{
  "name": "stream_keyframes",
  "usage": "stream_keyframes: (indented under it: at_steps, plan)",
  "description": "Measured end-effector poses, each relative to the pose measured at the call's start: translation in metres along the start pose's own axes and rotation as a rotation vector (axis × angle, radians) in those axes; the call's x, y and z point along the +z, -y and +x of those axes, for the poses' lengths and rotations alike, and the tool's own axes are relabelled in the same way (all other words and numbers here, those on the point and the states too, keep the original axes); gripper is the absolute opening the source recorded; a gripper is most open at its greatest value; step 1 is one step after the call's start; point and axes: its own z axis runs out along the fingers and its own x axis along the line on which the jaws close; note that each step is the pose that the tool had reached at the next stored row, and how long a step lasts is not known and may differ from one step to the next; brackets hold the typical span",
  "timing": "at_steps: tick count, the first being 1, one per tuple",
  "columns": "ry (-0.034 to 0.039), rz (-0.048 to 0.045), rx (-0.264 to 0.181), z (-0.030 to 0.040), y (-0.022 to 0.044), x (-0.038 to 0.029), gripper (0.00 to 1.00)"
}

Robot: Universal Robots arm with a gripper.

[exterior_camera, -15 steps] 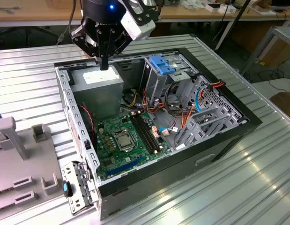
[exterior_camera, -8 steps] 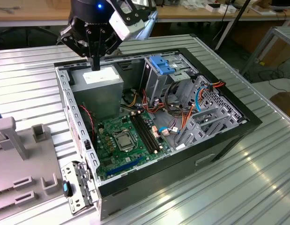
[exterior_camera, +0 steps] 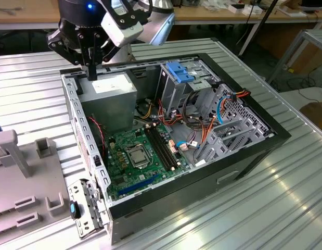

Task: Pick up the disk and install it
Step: 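Reach for the disk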

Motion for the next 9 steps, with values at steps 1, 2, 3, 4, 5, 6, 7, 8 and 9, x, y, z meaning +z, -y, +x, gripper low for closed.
stream_keyframes:
  at_steps: [1,2,3,4,5,6,7,8,9]
  plan:
    - [0.0001,-0.0001,0.0,0.0027,0.0002,0.0,0.11]
    - [0.0,0.0,0.0,0.0052,0.0004,-0.0001,0.11]
    - [0.0001,-0.0001,0.0,0.0079,0.0006,-0.0001,0.11]
    - [0.0,0.0,0.0,0.0102,0.0007,-0.0003,0.11]
    - [0.0,-0.0001,0.0,0.013,0.0009,-0.0003,0.11]
    - [-0.0001,-0.0001,0.0,0.0153,0.0011,-0.0004,0.11]
    - [-0.0002,0.0,0.0,0.0197,0.0014,-0.0005,0.11]
    - [-0.0003,0.0,0.0,0.0235,0.0017,-0.0006,0.11]
    - [-0.0004,0.0,0.0,0.0276,0.002,-0.0007,0.11]
